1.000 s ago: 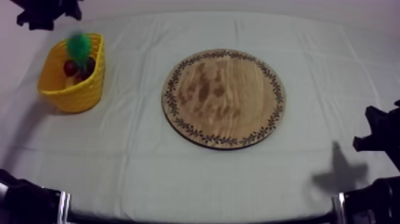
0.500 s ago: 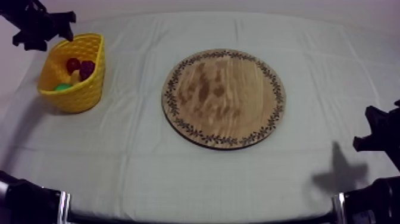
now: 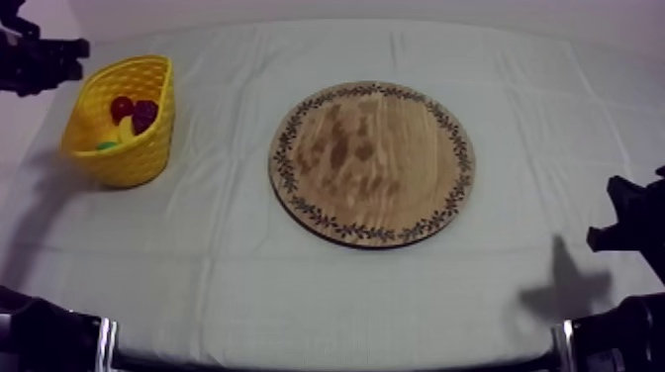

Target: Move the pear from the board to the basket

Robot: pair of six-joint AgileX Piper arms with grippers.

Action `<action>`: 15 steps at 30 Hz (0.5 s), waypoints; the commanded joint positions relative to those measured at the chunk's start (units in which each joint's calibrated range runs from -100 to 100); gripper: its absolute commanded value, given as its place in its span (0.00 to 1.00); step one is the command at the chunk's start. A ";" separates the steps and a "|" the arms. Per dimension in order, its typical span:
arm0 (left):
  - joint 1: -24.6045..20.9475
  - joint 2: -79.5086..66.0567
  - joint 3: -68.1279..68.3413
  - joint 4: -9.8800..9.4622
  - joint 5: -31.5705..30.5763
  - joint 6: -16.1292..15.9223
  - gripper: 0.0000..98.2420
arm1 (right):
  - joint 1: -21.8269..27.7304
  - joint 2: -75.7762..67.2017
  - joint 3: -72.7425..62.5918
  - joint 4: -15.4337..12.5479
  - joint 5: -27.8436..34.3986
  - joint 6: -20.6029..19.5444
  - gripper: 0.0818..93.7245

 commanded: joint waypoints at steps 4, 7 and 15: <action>-1.82 -19.37 13.60 0.81 -4.39 -2.43 0.12 | 0.00 -0.05 0.00 0.02 0.01 -0.02 0.00; -2.51 -29.25 21.05 1.05 -6.82 -4.16 0.04 | 0.00 -0.05 0.00 0.02 0.01 -0.02 0.00; -4.34 -54.90 38.79 3.31 -10.08 -6.60 0.00 | 0.00 -0.05 0.00 0.02 0.01 -0.02 0.00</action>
